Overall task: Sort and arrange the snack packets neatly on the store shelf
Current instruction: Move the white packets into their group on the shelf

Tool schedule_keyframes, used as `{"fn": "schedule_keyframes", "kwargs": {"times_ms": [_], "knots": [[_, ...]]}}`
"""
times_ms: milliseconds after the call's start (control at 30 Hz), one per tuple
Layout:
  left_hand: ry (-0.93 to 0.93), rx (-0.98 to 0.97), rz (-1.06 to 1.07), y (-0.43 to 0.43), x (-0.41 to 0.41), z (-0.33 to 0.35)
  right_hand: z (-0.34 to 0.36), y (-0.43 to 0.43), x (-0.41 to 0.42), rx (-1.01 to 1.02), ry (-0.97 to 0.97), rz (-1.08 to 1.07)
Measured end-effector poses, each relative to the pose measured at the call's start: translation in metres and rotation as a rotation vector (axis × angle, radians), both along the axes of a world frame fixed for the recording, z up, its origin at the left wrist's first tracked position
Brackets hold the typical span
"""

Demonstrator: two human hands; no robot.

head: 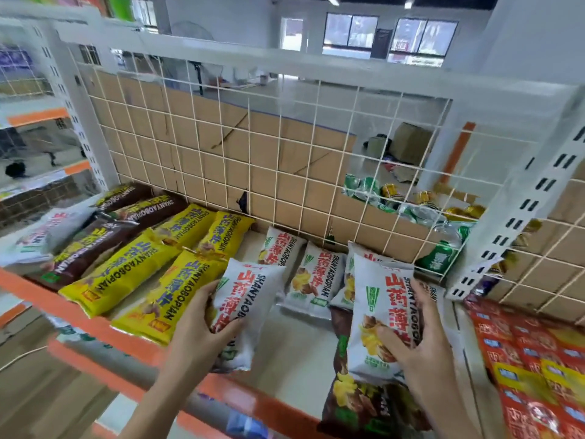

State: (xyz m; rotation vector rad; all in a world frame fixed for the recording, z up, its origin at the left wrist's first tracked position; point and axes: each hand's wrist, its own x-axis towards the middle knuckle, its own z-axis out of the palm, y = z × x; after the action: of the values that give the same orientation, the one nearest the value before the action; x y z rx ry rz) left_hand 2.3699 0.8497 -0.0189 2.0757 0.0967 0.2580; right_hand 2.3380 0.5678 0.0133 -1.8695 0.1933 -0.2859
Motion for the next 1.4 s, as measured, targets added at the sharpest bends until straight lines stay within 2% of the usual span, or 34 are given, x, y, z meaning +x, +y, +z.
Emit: {"fn": "schedule_keyframes", "kwargs": {"times_ms": [133, 300, 467, 600, 767, 867, 1000, 1167, 1300, 1400], "knots": [[-0.008, 0.018, -0.116, 0.004, 0.024, -0.008, 0.003, 0.029, 0.004, -0.032, -0.021, -0.09], [-0.03, 0.173, -0.251, 0.009, 0.034, -0.025, -0.001, 0.074, 0.004, -0.095, 0.048, -0.157], [-0.069, 0.324, -0.342, 0.012, 0.035, -0.031, -0.009, 0.114, -0.001, -0.348, 0.18, -0.162], [-0.073, 0.305, -0.399, 0.018, 0.039, -0.039, -0.016, 0.135, -0.001, -0.527, 0.363, -0.167], [-0.069, 0.252, -0.469, 0.025, 0.04, -0.044, -0.025, 0.139, -0.004, -0.573, 0.448, -0.173], [-0.095, 0.219, -0.457, 0.025, 0.04, -0.048, -0.031, 0.144, -0.004, -0.633, 0.454, -0.143], [-0.195, 0.281, -0.456, 0.023, 0.04, -0.048, -0.037, 0.146, -0.003, -0.712, 0.443, -0.153], [-0.206, 0.268, -0.46, 0.025, 0.04, -0.05, -0.033, 0.143, -0.013, -0.652, 0.339, -0.159], [-0.22, 0.242, -0.466, 0.025, 0.036, -0.046, -0.024, 0.124, -0.029, -0.627, 0.196, -0.27], [-0.237, 0.247, -0.451, 0.023, 0.037, -0.044, -0.017, 0.095, -0.038, -0.649, 0.177, -0.361]]}}
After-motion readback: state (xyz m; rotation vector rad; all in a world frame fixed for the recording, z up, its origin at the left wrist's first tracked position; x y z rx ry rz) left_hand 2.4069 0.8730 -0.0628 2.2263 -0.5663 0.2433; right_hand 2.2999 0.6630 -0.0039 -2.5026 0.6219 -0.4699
